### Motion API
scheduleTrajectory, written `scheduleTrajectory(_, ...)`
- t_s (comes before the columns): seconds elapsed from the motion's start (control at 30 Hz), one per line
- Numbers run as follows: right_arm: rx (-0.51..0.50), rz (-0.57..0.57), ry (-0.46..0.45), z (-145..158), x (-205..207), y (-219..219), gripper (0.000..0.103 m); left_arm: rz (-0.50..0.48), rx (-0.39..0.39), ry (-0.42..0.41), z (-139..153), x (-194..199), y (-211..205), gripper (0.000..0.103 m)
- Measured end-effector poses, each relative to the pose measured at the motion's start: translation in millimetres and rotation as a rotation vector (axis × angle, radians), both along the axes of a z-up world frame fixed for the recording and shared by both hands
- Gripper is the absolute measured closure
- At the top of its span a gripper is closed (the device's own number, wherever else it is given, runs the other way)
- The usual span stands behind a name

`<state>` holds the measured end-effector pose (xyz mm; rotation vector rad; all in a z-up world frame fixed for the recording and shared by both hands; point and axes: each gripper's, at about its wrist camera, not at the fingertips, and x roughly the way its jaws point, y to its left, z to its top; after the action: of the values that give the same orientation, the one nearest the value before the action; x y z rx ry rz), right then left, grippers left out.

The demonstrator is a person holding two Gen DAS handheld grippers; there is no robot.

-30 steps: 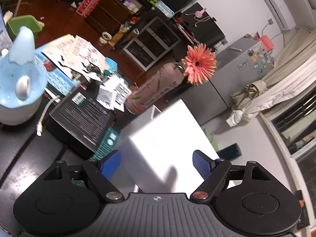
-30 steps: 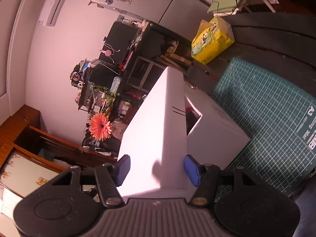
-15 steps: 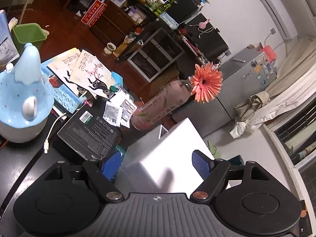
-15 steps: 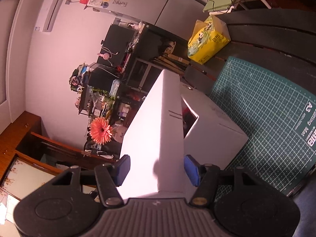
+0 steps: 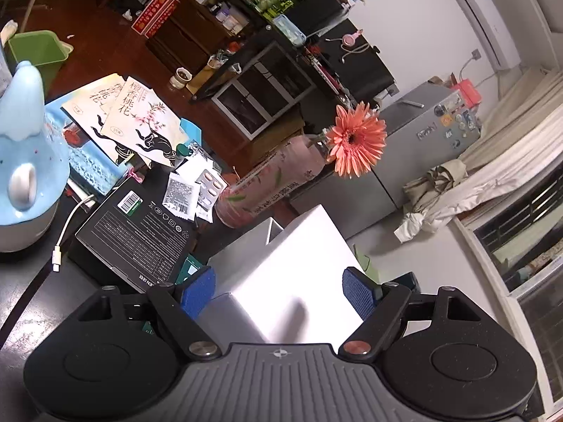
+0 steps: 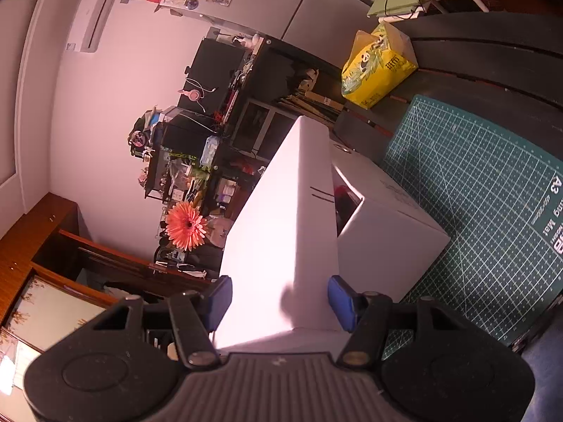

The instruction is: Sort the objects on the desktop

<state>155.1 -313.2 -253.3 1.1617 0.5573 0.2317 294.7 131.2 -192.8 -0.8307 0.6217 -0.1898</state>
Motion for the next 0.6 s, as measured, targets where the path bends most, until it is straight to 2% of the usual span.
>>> scheduleTrajectory(0.6, -0.017, -0.053, -0.011, 0, 8, -11, 0.043, -0.027, 0.048, 0.020, 5, -20, -12, 0.024)
